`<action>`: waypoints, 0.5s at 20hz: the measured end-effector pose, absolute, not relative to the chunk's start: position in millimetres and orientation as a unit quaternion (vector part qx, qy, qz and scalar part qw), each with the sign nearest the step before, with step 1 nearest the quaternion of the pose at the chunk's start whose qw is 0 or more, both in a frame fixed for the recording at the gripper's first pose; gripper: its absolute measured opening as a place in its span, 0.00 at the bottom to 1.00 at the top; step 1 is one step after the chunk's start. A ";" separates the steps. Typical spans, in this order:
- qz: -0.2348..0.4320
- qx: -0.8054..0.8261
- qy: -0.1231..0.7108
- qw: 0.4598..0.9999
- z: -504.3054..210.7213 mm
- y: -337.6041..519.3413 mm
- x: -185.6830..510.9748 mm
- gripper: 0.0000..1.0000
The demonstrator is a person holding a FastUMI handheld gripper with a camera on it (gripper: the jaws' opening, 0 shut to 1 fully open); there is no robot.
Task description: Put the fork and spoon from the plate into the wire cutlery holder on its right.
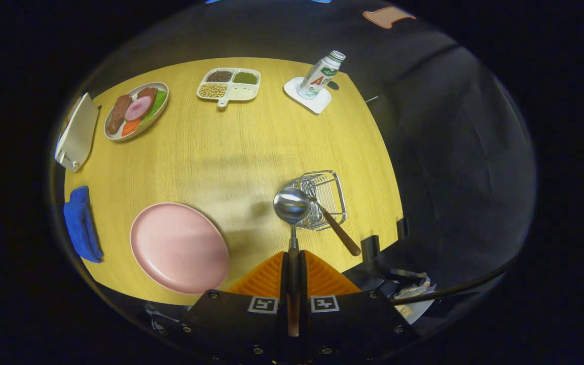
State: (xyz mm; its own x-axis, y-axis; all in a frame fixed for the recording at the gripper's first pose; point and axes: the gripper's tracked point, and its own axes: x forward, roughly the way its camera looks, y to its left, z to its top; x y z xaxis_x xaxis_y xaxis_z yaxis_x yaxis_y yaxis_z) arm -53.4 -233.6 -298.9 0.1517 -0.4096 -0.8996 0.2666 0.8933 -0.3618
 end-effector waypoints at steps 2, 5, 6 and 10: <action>-0.232 -0.049 0.614 0.753 -299.1 -246.6 -54.2 0.09; -0.238 -0.037 0.619 0.747 -304.8 -262.3 -55.1 0.09; -0.238 -0.034 0.622 0.745 -306.9 -266.6 -54.1 0.09; -0.229 -0.031 0.636 0.736 -318.4 -279.0 -50.5 0.09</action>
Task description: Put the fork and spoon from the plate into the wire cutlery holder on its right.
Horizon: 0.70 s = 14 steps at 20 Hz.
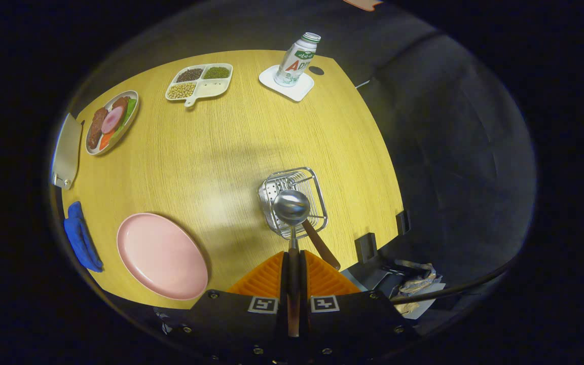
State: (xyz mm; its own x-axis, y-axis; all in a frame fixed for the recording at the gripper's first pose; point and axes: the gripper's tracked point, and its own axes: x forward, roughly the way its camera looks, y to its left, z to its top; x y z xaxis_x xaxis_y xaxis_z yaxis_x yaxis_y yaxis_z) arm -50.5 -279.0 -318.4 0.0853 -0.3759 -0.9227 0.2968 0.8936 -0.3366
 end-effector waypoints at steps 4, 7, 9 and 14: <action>-0.218 -0.022 0.645 0.732 -327.9 -285.0 -43.6 0.09; -0.208 -0.024 0.657 0.724 -333.2 -289.5 -42.0 0.09; -0.198 -0.024 0.662 0.722 -337.8 -291.0 -39.0 0.09; -0.193 -0.039 0.667 0.718 -340.3 -298.6 -37.6 0.19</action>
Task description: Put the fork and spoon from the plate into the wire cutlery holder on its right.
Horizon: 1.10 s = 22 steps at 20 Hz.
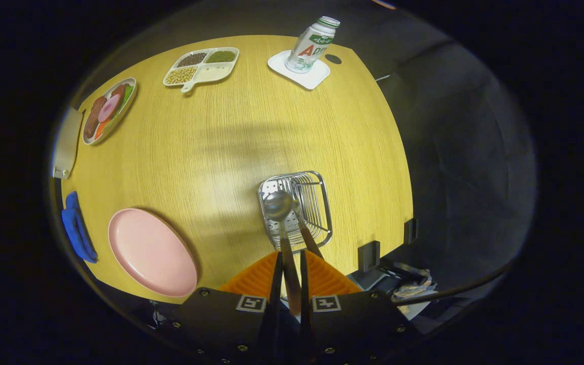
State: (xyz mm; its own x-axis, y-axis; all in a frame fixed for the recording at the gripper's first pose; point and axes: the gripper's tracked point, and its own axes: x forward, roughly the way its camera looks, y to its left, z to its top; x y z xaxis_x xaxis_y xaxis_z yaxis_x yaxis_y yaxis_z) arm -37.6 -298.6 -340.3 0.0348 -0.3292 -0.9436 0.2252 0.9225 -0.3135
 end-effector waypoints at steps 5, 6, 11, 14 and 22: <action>-0.192 -0.026 0.655 0.730 -336.2 -297.2 -33.1 0.58; -0.192 -0.026 0.654 0.731 -335.7 -297.0 -33.0 0.59; -0.187 -0.030 0.652 0.734 -335.0 -292.1 -32.4 0.59; -0.185 -0.028 0.635 0.750 -332.2 -289.1 -25.4 0.59; -0.185 -0.014 0.507 0.842 -297.6 -284.5 12.2 0.59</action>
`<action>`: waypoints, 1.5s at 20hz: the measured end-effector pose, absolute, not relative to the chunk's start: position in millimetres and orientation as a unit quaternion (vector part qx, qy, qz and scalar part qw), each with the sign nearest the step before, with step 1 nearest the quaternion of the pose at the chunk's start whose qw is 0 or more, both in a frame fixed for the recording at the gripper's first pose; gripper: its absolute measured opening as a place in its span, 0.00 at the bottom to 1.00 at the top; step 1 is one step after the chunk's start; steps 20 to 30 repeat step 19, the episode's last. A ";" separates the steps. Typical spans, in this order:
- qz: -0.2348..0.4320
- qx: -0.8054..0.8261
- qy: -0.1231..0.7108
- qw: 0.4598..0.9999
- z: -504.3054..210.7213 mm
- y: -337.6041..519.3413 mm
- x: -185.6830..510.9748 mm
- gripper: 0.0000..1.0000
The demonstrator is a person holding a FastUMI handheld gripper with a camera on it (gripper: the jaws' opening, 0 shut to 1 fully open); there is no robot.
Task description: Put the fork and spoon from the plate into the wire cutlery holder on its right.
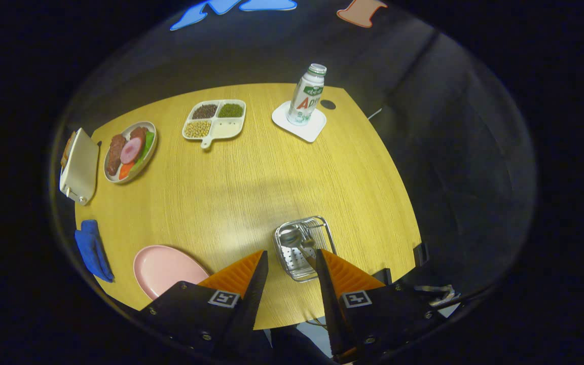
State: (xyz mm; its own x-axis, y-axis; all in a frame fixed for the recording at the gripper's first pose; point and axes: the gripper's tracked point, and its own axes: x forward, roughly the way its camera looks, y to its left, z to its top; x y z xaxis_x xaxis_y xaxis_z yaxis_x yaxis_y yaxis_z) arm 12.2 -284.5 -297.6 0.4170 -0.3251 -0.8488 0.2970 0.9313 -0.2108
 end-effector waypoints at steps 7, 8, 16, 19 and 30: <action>-0.194 -0.023 0.293 0.936 -187.7 -289.9 52.5 0.59; -0.196 -0.026 0.261 0.945 -169.3 -289.1 54.6 0.59; -0.199 -0.024 0.035 0.979 -33.1 -274.5 55.4 0.58; -0.189 -0.028 -0.013 0.981 -8.6 -266.4 47.1 0.61; -0.189 -0.028 -0.013 0.981 -8.6 -266.4 47.1 0.61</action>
